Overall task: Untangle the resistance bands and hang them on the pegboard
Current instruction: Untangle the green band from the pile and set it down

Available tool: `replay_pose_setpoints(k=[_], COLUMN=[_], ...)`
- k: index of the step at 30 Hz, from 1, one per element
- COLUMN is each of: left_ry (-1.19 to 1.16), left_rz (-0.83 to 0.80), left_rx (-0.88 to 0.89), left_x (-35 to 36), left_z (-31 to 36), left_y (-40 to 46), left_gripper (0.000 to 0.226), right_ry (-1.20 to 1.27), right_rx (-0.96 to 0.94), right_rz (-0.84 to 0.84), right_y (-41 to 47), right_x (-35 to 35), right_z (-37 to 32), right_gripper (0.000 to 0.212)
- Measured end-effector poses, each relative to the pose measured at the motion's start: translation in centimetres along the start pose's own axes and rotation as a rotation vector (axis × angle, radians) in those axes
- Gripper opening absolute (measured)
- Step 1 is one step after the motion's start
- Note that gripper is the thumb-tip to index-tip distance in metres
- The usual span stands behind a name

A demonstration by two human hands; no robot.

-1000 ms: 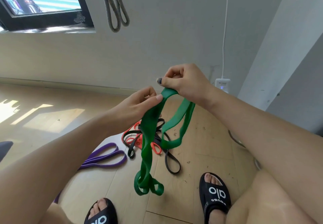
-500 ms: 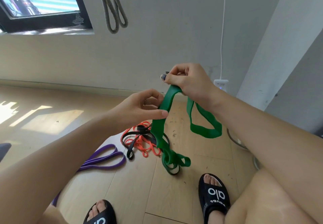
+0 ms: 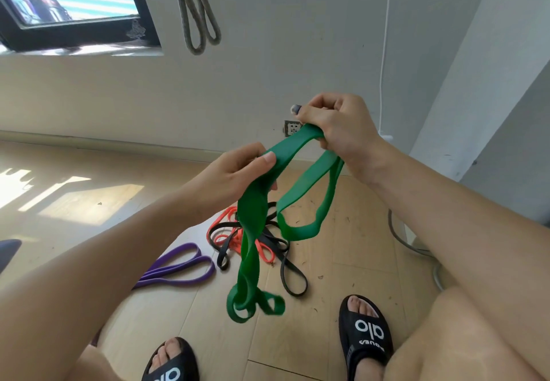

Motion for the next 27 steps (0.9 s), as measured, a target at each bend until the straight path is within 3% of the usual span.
replay_pose_setpoints(k=[6,14,19,24,27], left_ry=[-0.03,-0.023,0.085,0.308,0.302], left_rz=[-0.064,-0.062,0.048,0.129,0.117], left_rx=[-0.047,-0.106,-0.089,-0.063,-0.06], left_x=[-0.4,-1.3,-1.9,-2.7,-2.5], left_z=[-0.8,-1.8,-1.3,-0.5,-0.3], left_y=[-0.3,-0.7,-0.5,-0.5,-0.6], left_gripper=[0.058,0.025,0.033,0.037,0.034], right_ry=[-0.01,0.007,-0.198,-0.657,-0.612], right_rx=[-0.017,-0.001,-0.048,-0.048,0.058], right_rz=[-0.022,0.044,0.033,-0.236,-0.342], right_y=[-0.1,0.2,1.2,0.8,0.1], right_x=[0.7,-1.0,-1.4,0.5,2.2], right_z=[-0.1,0.4,1.7,5.0,6.5], right_gripper=[0.021,0.027,0.026,0.032,0.048])
Point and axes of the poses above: each hand's wrist, its own y-axis towards the middle knuckle, its own x-axis out of the palm, z = x × y, the point moved 10 cm from there along y, towards the middle knuckle, and after that the axes turned 1 degree about -y, right-handed, at the moved point
